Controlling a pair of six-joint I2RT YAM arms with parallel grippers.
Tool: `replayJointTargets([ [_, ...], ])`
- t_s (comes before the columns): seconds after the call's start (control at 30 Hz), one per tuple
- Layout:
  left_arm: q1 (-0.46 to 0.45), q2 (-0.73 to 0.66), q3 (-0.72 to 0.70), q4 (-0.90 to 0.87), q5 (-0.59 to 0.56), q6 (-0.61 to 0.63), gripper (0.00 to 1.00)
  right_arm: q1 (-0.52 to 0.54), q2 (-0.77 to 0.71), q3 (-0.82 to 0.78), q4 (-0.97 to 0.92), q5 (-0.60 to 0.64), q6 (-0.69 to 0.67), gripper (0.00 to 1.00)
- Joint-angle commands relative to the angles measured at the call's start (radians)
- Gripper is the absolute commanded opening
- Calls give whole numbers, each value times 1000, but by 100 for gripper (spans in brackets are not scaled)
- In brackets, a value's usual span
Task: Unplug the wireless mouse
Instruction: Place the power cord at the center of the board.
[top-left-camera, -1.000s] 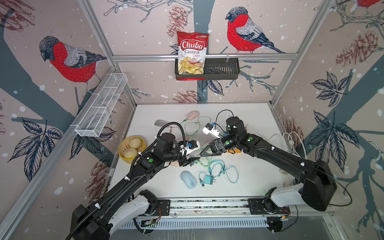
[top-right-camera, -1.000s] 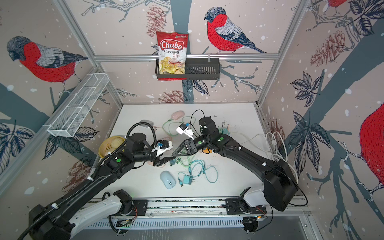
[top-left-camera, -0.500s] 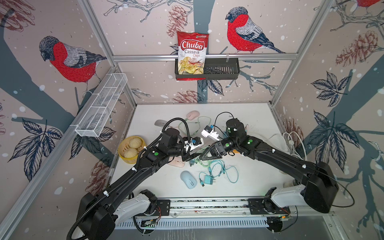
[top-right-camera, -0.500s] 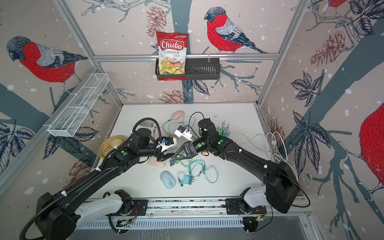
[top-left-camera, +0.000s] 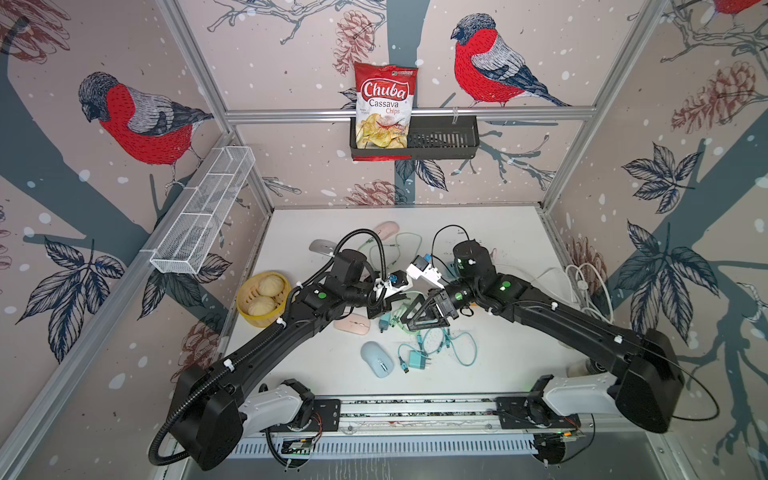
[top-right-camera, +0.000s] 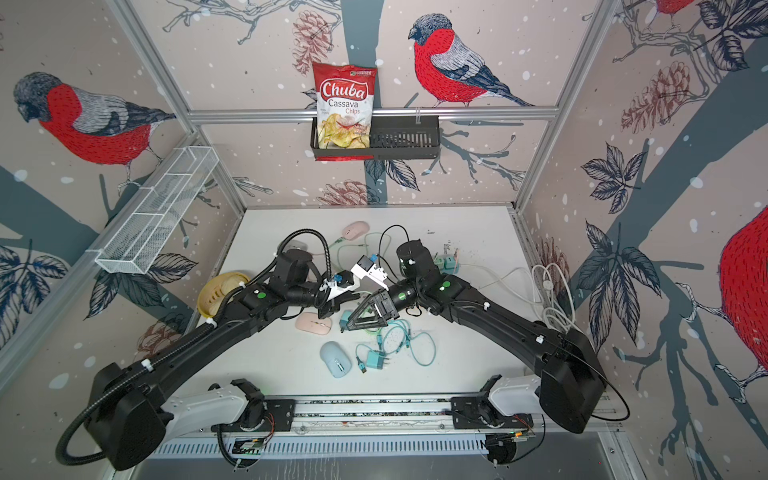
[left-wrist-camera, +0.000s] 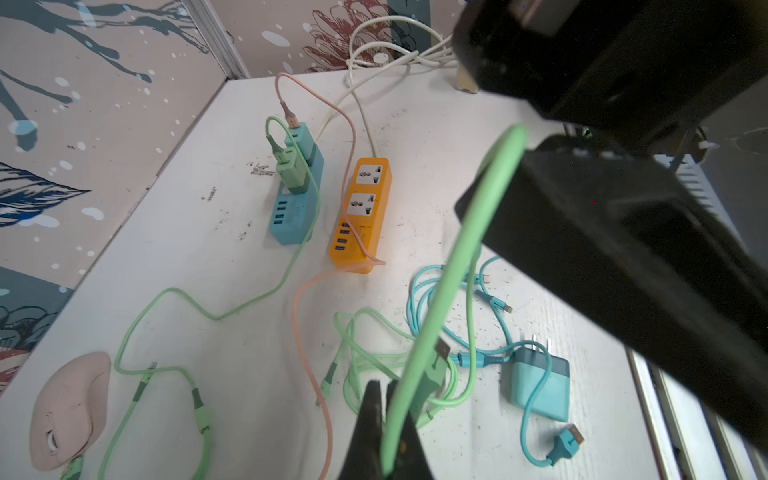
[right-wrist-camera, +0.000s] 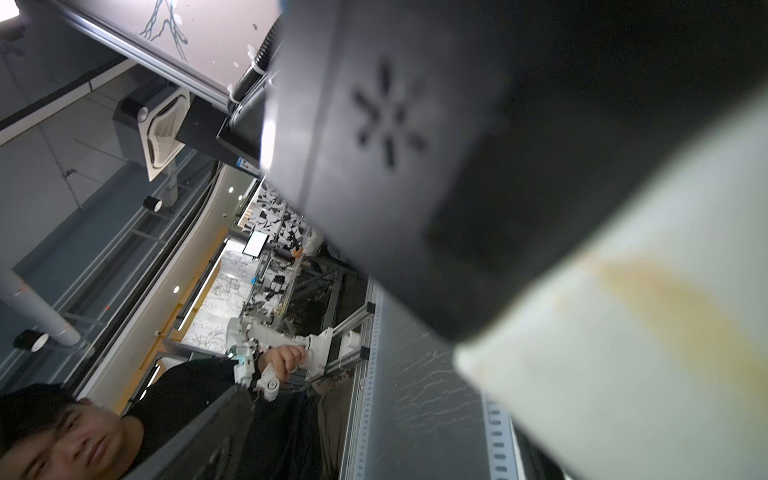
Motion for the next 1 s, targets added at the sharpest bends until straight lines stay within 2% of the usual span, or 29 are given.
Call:
replayJointTargets([
  [0.0, 10, -5, 11, 69, -35, -59, 0, 57, -67, -23, -108, -84, -71, 100],
  [0.07, 9, -15, 0, 68, -31, -65, 0, 32, -127, -23, -68, -70, -45, 100],
  [0.13, 8, -17, -16, 66, -38, -77, 0, 14, -170, -49, 44, -79, 50, 100],
  [0.2, 7, -16, -20, 62, -39, -88, 0, 62, -181, -70, 99, -51, 98, 100],
  [0.3, 0, -14, -9, 52, -36, -91, 0, 116, -120, -35, 31, -48, 32, 100],
  [0.37, -4, -15, -2, 35, -35, -83, 0, 90, -98, 33, -122, 36, -93, 100],
  [0.4, -5, -19, -4, 27, -28, -77, 0, 58, -106, 46, -135, 77, -105, 99],
  [0.47, -11, -26, -14, 14, -16, -73, 0, -44, -138, 19, -44, 120, -20, 99],
  [0.5, -13, -30, -22, 12, -10, -76, 12, -117, -153, 2, 1, 149, 30, 99],
  [0.57, -19, -42, -40, 25, -27, -104, 66, -252, -162, -21, 36, 174, 86, 100],
  [0.63, -21, -64, -50, 39, -26, -118, 72, -371, -159, -52, 77, 181, 139, 99],
  [0.7, -21, -83, -47, 52, -42, -138, 81, -447, -155, -72, 105, 181, 164, 99],
  [0.73, -20, -95, -46, 58, -46, -144, 95, -473, -155, -79, 112, 186, 164, 100],
  [0.8, -19, -125, -52, 88, -79, -178, 97, -510, -157, -83, 92, 230, 152, 100],
  [0.87, -19, -164, -75, 170, -173, -276, 97, -550, -153, -98, 85, 255, 153, 100],
  [0.97, -13, -177, -77, 266, -426, -445, 97, -581, -122, -128, 160, 239, 205, 96],
])
